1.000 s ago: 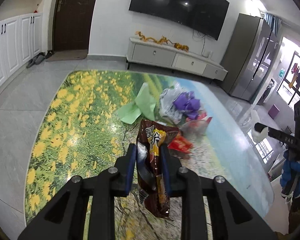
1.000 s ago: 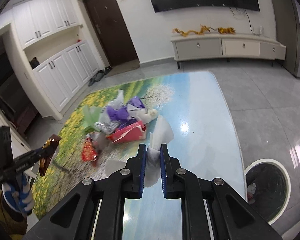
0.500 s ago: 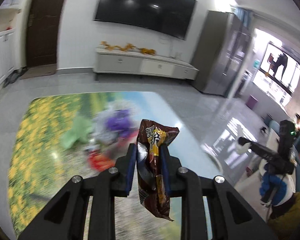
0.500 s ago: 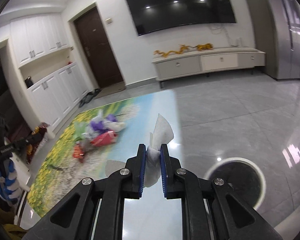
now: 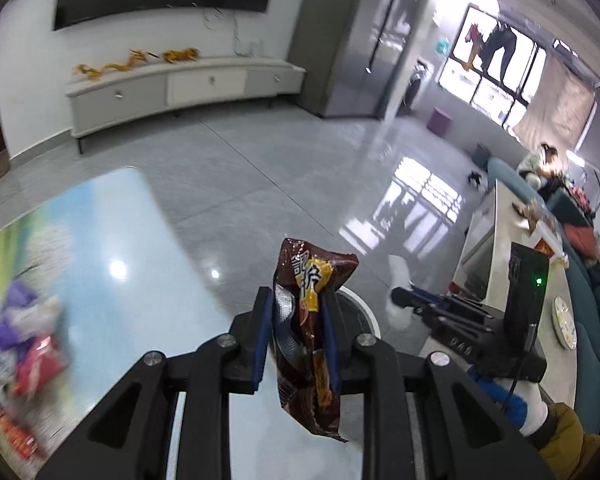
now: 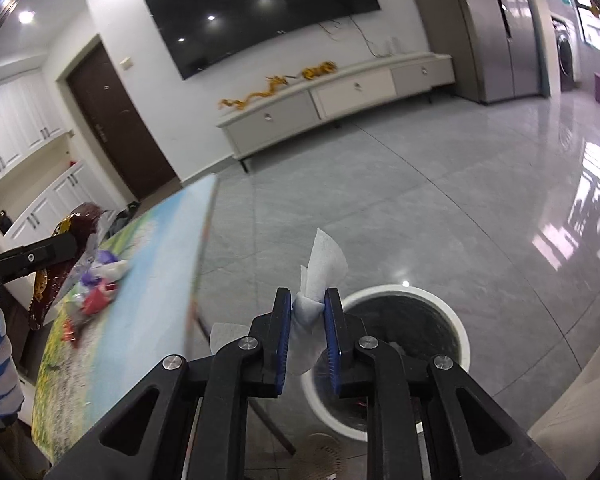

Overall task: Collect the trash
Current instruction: 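Carry both items over the bin and open both tools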

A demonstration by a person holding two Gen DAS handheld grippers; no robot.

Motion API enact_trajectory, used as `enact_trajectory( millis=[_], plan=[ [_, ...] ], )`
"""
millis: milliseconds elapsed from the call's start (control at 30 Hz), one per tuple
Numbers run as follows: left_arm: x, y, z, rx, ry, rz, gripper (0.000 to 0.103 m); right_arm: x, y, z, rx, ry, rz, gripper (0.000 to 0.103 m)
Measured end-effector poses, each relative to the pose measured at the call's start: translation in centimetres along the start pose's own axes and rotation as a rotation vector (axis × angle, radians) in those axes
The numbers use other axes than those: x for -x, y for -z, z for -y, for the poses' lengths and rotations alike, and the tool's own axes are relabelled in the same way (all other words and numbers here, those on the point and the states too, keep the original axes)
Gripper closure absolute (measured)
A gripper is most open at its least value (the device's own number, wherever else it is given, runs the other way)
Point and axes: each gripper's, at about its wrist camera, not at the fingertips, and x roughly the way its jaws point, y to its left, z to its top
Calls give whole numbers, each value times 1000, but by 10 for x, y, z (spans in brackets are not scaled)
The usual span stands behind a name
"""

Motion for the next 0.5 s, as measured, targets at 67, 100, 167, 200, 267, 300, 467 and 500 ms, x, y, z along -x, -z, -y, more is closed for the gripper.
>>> enact_trajectory(
  millis=[67, 100, 167, 200, 267, 300, 467, 500],
  plan=[
    [-25, -5, 10, -8, 14, -26, 78, -11, 1, 10, -14, 11, -14, 84],
    [-36, -7, 12, -5, 24, -35, 75, -18, 2, 17, -24, 16, -25, 84],
    [-59, -11, 16, 6, 49, -61, 69, -28, 3, 25, -38, 28, -42, 79],
    [-69, -13, 19, 8, 60, -68, 63, -34, 4, 31, -43, 33, -50, 72],
    [-83, -13, 22, 5, 65, -80, 52, -42, 4, 41, -52, 49, -59, 60],
    [-89, -13, 23, 7, 66, -87, 50, -47, 5, 46, -58, 56, -69, 59],
    [-93, -12, 28, 6, 59, -89, 50, -49, 10, 53, -79, 65, -78, 59],
    [-89, -10, 29, 2, 45, -82, 50, -46, 11, 51, -79, 62, -75, 59]
  ],
)
